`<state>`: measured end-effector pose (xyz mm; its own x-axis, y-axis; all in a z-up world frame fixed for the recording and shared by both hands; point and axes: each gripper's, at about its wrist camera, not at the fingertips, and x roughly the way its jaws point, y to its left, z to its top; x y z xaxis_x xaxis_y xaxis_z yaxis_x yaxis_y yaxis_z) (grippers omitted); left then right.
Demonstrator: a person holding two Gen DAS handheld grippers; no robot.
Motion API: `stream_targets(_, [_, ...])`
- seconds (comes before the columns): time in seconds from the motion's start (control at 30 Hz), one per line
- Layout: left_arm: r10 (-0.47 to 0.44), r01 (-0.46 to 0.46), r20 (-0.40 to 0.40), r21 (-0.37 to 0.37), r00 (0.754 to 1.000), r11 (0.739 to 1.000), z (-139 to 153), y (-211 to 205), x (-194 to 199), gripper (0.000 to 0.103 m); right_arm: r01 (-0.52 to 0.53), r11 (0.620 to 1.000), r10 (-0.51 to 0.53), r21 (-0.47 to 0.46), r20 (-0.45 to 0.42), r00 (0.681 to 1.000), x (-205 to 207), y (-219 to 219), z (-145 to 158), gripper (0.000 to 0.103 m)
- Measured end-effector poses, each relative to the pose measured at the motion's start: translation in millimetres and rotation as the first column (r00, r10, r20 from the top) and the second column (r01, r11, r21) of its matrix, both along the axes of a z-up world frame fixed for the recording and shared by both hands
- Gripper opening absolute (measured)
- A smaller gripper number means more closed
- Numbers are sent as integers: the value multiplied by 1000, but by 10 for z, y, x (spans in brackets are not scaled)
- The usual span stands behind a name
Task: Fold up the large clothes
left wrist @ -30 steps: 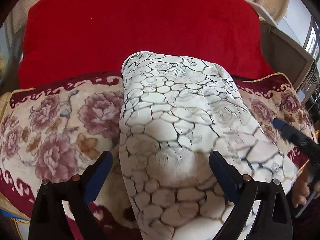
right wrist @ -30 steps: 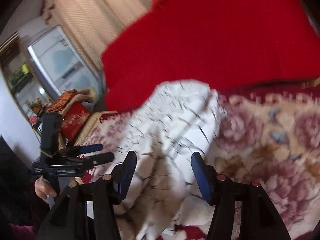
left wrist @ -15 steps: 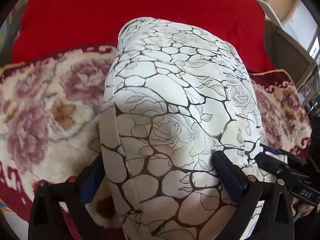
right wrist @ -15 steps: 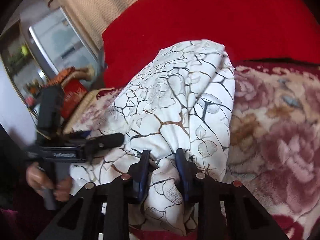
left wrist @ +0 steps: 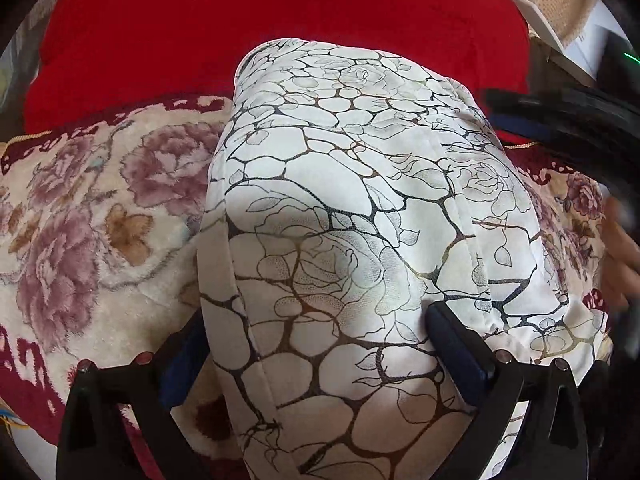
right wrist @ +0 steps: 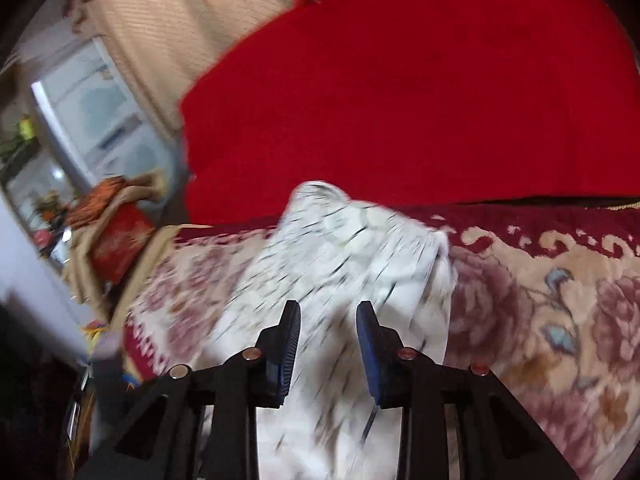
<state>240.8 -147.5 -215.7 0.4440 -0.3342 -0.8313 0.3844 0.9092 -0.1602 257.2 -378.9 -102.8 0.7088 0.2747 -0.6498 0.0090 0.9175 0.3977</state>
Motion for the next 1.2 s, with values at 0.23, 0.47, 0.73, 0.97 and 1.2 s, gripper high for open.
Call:
stream_targets(0.23, [1, -5, 67, 63, 998, 998, 87, -87, -111, 103, 3, 1000, -1, 15, -135, 991, 479, -103, -582, 32])
stream_targets(0.47, [34, -62, 185, 148, 982, 987, 201, -178, -313, 103, 41, 999, -43, -24, -105, 994, -13, -26, -302, 32])
stream_targets(0.73, [124, -205, 375, 185, 919, 961, 692, -187, -763, 103, 68, 980, -56, -188, 72, 996, -1236, 163, 242, 77])
stream_targets(0.97, [238, -315, 535, 55, 810, 947, 1530, 106, -1388, 103, 113, 972, -70, -206, 204, 977, -2045, 337, 705, 77])
stream_targets(1.2, [245, -343, 638, 31, 730, 939, 2188, 221, -1909, 103, 166, 962, -90, -218, 320, 943, -2667, 615, 1146, 77])
